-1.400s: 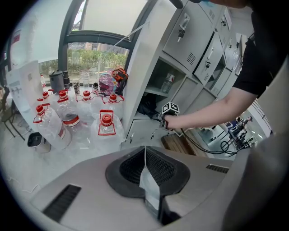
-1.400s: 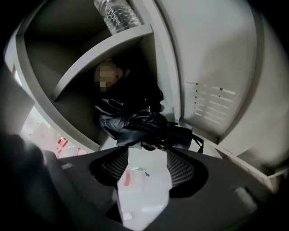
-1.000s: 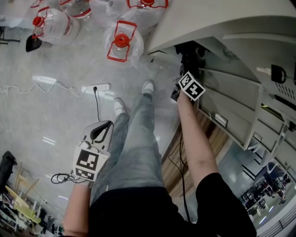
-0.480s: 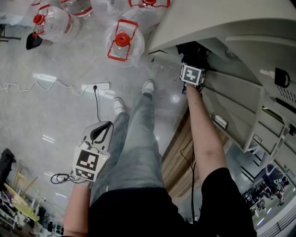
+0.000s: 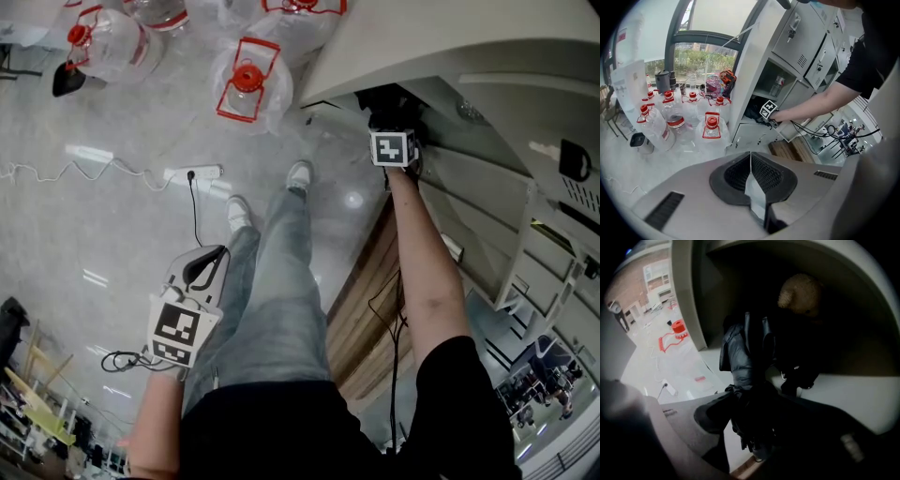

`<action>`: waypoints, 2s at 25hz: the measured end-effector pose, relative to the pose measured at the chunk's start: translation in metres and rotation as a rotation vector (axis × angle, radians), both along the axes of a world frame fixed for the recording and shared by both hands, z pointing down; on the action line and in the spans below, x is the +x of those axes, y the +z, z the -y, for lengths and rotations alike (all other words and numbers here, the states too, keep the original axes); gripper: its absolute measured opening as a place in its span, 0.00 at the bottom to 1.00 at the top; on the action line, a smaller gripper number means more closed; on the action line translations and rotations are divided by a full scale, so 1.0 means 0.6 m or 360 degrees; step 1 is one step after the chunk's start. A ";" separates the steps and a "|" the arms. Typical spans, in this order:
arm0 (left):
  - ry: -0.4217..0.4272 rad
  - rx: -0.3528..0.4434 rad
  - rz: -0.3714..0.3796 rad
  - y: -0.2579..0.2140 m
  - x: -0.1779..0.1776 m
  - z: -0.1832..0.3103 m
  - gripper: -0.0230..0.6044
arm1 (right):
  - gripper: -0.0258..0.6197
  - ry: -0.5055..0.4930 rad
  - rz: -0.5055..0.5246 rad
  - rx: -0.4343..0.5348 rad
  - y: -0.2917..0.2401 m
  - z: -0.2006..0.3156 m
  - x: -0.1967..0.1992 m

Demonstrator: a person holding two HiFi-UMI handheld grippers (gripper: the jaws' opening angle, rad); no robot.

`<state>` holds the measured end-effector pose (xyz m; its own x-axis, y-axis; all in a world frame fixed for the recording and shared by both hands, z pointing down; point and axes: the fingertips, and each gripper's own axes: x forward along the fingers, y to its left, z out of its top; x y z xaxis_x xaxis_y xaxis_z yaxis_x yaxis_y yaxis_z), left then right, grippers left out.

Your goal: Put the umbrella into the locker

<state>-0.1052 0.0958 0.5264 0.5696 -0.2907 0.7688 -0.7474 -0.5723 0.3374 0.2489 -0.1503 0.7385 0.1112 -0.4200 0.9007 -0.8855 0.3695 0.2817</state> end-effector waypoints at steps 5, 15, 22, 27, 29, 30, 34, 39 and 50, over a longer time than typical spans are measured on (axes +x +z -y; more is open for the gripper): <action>-0.0004 0.0002 0.0006 -0.001 0.000 -0.003 0.05 | 0.39 -0.0357 -0.0132 0.0000 -0.001 -0.006 -0.036; -0.0036 0.0004 0.0018 -0.004 -0.003 -0.006 0.05 | 0.30 -0.0351 -0.0313 0.0075 -0.029 0.050 -0.017; -0.0064 -0.0007 0.0017 0.002 -0.003 -0.004 0.05 | 0.30 -0.0399 -0.0352 0.0019 -0.020 0.080 0.002; -0.0074 -0.0004 0.0016 0.003 -0.005 0.005 0.05 | 0.32 -0.0405 -0.0355 0.0003 -0.009 0.095 0.004; -0.0081 0.0001 0.0015 0.003 -0.007 0.008 0.05 | 0.32 -0.0404 -0.0363 -0.0014 -0.006 0.097 0.007; -0.0083 0.0005 0.0014 0.002 -0.008 0.010 0.05 | 0.33 -0.0400 -0.0365 -0.0019 -0.006 0.098 0.007; -0.0085 0.0019 0.0006 -0.005 -0.010 0.012 0.05 | 0.36 -0.0359 -0.0378 -0.0004 -0.019 0.090 0.006; -0.0070 0.0060 -0.0015 -0.022 -0.009 0.014 0.05 | 0.39 -0.0253 -0.0348 0.0041 -0.054 0.072 0.011; -0.0013 0.0194 -0.0102 -0.119 -0.001 0.034 0.05 | 0.34 -0.0039 0.0079 0.0231 -0.248 -0.054 -0.089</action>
<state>-0.1059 0.0755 0.4552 0.6138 -0.3844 0.6895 -0.7313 -0.6060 0.3131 0.1958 -0.1179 0.5898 0.0561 -0.5482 0.8345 -0.8908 0.3500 0.2898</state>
